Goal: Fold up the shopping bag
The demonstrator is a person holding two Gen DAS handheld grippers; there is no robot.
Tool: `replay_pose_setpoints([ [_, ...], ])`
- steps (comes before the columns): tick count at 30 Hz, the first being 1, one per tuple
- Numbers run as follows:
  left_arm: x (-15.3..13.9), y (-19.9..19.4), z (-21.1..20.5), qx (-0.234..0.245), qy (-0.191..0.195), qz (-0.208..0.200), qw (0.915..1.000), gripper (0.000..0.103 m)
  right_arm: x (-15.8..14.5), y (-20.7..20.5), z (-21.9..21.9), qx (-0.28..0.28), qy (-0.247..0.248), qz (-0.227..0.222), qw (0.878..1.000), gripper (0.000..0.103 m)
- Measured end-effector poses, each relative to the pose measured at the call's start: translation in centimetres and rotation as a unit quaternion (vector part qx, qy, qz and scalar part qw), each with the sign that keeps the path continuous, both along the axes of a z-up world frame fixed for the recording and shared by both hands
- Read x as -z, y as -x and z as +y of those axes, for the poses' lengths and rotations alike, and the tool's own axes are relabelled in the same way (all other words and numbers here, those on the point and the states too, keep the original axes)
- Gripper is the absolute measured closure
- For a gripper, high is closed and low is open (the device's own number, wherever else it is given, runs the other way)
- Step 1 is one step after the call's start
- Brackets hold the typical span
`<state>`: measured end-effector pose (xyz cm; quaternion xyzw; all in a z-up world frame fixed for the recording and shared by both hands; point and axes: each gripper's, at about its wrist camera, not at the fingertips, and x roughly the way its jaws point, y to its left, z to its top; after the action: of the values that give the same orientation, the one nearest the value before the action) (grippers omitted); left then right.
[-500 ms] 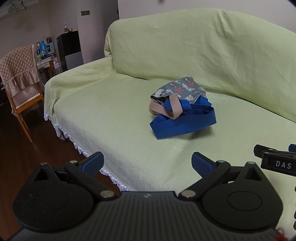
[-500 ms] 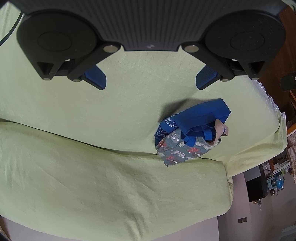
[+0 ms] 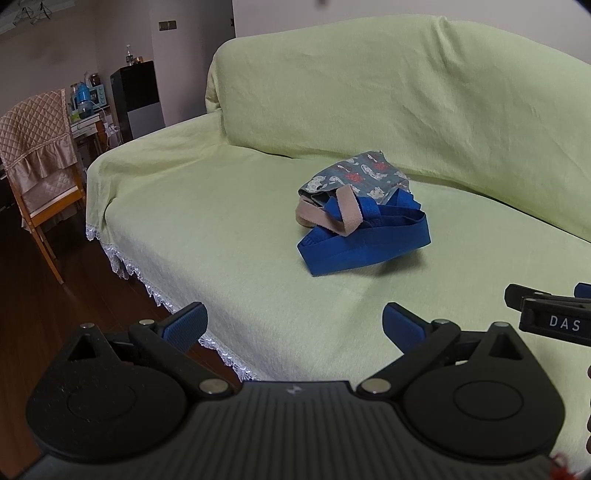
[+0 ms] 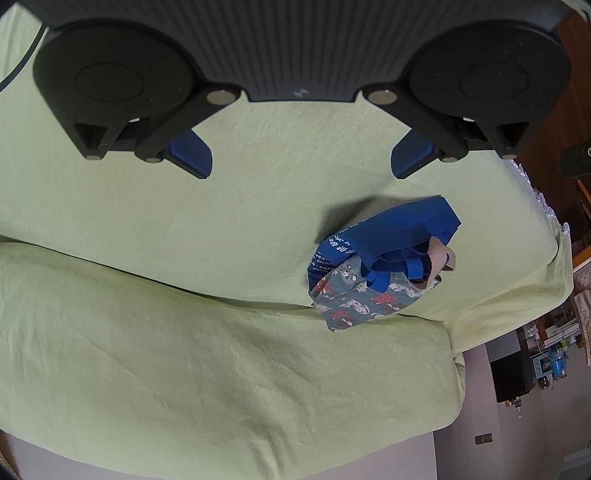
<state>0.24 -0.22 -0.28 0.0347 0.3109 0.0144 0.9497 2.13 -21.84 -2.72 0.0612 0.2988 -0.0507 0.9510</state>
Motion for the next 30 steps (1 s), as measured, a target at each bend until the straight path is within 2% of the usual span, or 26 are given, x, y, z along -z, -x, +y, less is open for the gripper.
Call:
replay_pose_setpoints([
  [20, 0.5, -0.7, -0.5, 0.006, -0.002, 0.01, 0.9999, 0.001, 0.2, -0.7, -0.8, 0.012, -0.008, 0.005, 1.0, 0.001],
  [30, 1.8, -1.8, -0.2, 0.014, 0.008, 0.019, 0.9997, 0.001, 1.6, -0.7, -2.1, 0.027, -0.036, -0.021, 0.999, 0.001],
])
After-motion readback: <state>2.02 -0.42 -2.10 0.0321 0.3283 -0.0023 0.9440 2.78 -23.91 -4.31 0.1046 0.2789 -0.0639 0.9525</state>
